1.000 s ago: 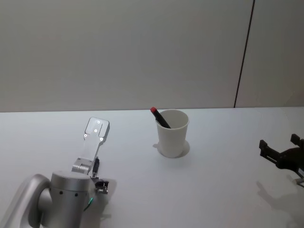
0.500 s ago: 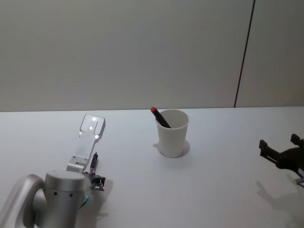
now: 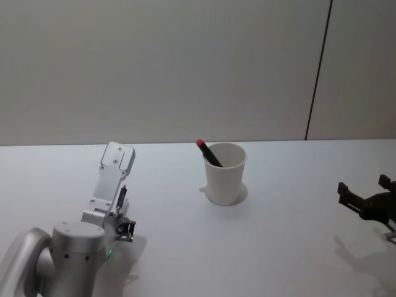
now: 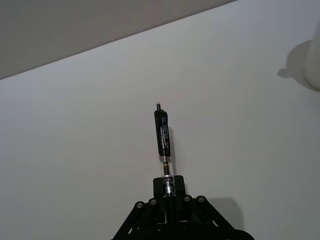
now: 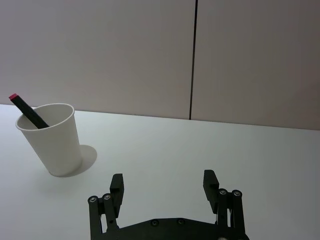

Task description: Place the pen into the pen holder.

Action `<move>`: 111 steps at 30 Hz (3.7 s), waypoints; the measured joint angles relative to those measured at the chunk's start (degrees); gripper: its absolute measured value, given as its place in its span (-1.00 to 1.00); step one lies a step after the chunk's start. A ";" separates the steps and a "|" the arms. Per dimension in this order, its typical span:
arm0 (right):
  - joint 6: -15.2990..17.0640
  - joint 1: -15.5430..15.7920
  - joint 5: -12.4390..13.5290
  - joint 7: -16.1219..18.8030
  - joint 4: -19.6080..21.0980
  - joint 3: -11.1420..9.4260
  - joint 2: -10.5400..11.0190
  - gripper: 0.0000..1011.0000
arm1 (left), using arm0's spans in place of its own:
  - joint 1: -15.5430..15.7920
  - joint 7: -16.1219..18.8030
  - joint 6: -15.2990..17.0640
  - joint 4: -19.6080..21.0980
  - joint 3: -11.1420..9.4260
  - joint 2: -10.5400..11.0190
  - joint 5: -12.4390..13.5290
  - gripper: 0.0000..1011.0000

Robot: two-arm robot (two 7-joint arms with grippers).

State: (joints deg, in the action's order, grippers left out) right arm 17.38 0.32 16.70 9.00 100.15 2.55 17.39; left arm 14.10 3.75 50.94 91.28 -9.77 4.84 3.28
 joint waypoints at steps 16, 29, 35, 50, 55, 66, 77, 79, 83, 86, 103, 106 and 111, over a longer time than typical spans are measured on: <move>0.00 0.00 0.00 0.00 0.00 0.00 0.00 0.98 | -0.97 -7.45 -11.90 1.92 -0.17 1.99 3.84 -0.74; 0.00 0.00 0.00 0.00 0.00 0.00 0.00 0.98 | -1.65 -14.45 -26.09 2.36 -0.10 4.24 5.74 -0.74; 0.00 0.00 0.00 0.00 0.00 0.00 0.00 0.98 | -1.68 -17.38 -31.43 2.39 -0.15 5.16 7.12 -0.74; 0.00 0.00 0.00 0.00 0.00 0.00 0.00 0.98 | -0.98 -25.52 -44.03 1.06 -0.17 7.00 6.22 -0.74; 0.00 0.00 0.00 0.00 0.00 0.00 0.00 0.98 | -0.18 -29.40 -47.65 0.11 -0.13 7.39 4.25 -0.74; 0.00 0.00 0.00 0.00 0.00 -0.01 0.00 0.98 | 2.24 -36.12 -52.16 -2.44 -0.19 7.50 -0.54 -0.74; 0.00 0.00 0.00 0.00 0.00 0.00 0.00 0.98 | 4.75 -40.62 -54.76 -5.36 -1.05 6.54 -4.65 -0.74; 0.00 0.00 0.00 0.00 0.00 0.00 0.00 0.98 | 5.01 -41.03 -54.99 -5.71 -1.23 6.36 -5.07 -0.74; 0.00 0.00 0.00 0.00 0.00 0.00 0.00 0.98 | 5.63 -42.21 -55.46 -6.50 -1.72 5.91 -6.08 -0.74; 0.00 0.00 0.00 0.00 0.00 0.00 0.00 0.98 | 6.12 -43.16 -55.78 -7.14 -2.12 5.54 -6.76 -0.74; 0.00 0.00 0.00 0.00 0.00 0.00 0.00 0.98 | 8.90 -49.11 -56.43 -11.06 -5.17 3.02 -9.43 -0.74; 0.00 0.00 0.00 0.00 0.00 -0.01 0.00 0.98 | 9.34 -49.89 -56.46 -11.68 -5.70 2.59 -9.58 -0.74; 0.00 0.00 0.00 0.00 0.00 -0.01 0.00 0.98 | 9.97 -50.79 -56.53 -12.65 -6.50 1.98 -9.66 -0.74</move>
State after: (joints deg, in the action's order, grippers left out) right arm 17.38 0.32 16.70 8.99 100.15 2.55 17.39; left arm 24.07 -47.04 -5.59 78.63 -16.27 6.81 -6.37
